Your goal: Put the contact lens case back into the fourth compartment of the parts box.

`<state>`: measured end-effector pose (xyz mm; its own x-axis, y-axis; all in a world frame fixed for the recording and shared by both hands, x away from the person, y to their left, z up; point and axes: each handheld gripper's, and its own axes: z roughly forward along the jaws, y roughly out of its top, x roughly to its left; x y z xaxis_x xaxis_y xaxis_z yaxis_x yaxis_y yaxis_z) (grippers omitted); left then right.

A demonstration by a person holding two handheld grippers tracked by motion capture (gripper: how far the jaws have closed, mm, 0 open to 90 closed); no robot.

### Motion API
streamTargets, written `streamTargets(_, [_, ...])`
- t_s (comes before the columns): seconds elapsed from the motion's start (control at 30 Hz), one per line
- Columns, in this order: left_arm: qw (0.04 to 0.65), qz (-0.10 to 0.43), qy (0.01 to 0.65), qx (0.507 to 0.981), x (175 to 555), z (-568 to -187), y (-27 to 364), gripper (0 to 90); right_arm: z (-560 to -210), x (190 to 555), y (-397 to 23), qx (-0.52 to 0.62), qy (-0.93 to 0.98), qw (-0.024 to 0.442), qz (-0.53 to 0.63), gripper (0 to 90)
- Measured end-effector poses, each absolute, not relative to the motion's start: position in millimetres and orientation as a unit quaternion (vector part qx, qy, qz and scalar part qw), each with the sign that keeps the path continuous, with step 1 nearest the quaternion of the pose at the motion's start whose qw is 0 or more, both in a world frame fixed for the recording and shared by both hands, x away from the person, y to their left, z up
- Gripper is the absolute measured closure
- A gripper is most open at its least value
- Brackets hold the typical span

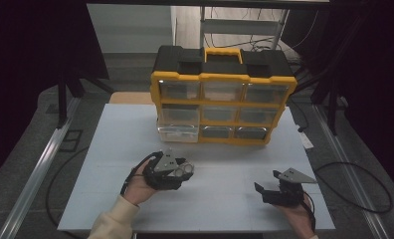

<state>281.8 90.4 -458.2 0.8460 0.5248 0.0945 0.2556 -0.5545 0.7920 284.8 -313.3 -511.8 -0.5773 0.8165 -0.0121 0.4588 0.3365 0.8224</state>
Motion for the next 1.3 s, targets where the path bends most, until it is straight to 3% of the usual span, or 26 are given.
streamTargets(1.3, [0.452, 0.189, 0.257, 0.833, 275.1, -430.2, 106.9, 46.8, -512.4, 285.4, -313.4, 0.405, 0.789, 0.217, 0.409, 14.0])
